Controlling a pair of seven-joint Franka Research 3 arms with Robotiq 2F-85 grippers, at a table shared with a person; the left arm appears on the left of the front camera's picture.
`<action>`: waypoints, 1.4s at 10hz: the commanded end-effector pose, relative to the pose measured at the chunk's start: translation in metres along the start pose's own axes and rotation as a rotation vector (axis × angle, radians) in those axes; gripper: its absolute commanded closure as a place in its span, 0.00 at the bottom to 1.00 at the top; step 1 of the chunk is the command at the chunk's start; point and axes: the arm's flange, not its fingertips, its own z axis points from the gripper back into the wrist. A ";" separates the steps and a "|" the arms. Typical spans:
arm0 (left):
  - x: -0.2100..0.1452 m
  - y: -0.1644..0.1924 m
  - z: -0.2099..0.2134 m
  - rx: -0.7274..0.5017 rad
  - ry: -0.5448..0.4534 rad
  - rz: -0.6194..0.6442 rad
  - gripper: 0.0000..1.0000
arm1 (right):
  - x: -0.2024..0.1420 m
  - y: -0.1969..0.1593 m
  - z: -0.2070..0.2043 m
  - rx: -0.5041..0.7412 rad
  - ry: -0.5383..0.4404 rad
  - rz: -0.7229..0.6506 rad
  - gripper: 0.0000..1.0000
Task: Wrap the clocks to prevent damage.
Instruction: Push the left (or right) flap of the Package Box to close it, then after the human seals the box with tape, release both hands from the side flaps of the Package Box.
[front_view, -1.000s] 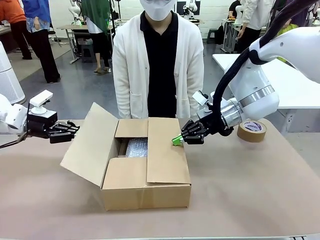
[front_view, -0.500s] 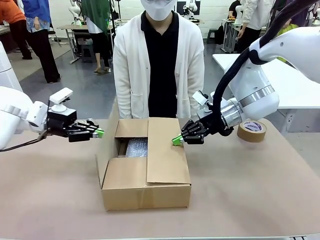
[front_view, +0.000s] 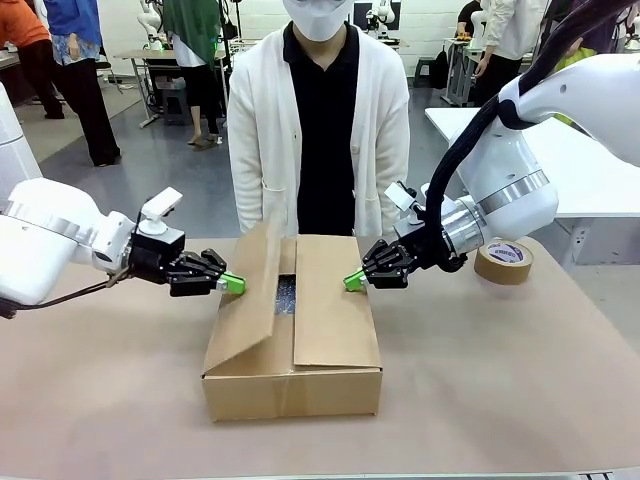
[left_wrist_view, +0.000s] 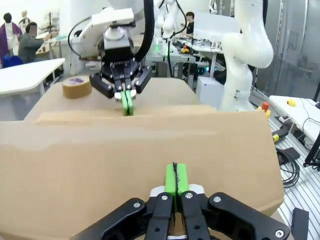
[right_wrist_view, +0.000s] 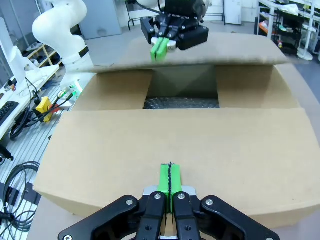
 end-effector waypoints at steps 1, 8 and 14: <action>-0.018 0.010 -0.008 0.035 0.040 0.025 1.00 | -0.002 0.000 -0.002 -0.004 0.010 -0.003 0.99; -0.021 0.010 -0.003 0.019 0.026 0.039 1.00 | -0.002 0.000 -0.002 -0.004 0.010 -0.003 0.99; -0.021 0.010 -0.003 0.019 0.026 0.039 1.00 | -0.002 0.000 -0.002 -0.004 0.010 -0.003 0.99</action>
